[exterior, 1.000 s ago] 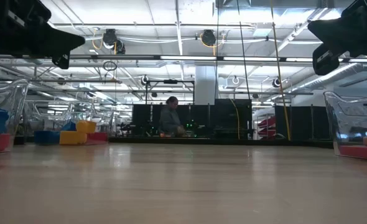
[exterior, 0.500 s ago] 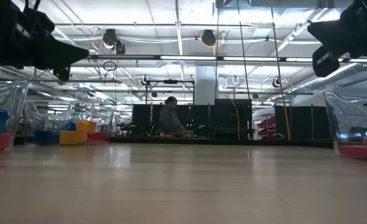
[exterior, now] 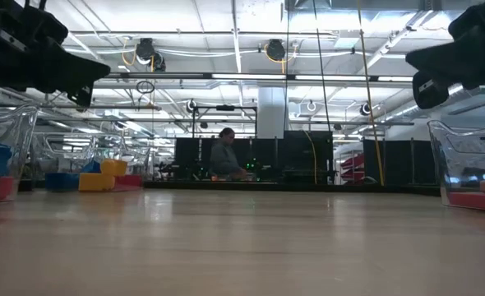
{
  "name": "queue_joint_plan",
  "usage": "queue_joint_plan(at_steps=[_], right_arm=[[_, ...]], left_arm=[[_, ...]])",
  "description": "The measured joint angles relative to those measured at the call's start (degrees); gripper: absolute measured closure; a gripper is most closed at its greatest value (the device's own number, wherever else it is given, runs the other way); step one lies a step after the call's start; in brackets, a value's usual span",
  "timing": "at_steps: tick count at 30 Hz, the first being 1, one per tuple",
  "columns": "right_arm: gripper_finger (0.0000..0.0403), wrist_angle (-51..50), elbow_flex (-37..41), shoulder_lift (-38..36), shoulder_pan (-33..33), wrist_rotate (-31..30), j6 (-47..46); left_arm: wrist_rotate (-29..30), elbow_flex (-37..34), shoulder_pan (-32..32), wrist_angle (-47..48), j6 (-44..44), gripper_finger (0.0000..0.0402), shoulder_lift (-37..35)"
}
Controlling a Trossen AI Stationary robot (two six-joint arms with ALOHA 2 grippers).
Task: Sort blocks by size
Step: Return to Home Position
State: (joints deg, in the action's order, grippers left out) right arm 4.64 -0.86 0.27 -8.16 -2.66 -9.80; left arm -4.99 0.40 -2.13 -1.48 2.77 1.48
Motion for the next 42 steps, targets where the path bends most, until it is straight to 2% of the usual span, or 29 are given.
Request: queue_joint_plan(at_steps=[4, 42], right_arm=[[0.0403, -2.5, 0.0, 0.0, 0.0, -0.2, 0.9], [0.0403, -2.8, 0.0, 0.0, 0.0, -0.3, 0.9]], left_arm=[[1.0, 0.0, 0.0, 0.2, -0.3, 0.04, 0.0], [1.2, -0.1, -0.1, 0.3, -0.2, 0.04, 0.0]])
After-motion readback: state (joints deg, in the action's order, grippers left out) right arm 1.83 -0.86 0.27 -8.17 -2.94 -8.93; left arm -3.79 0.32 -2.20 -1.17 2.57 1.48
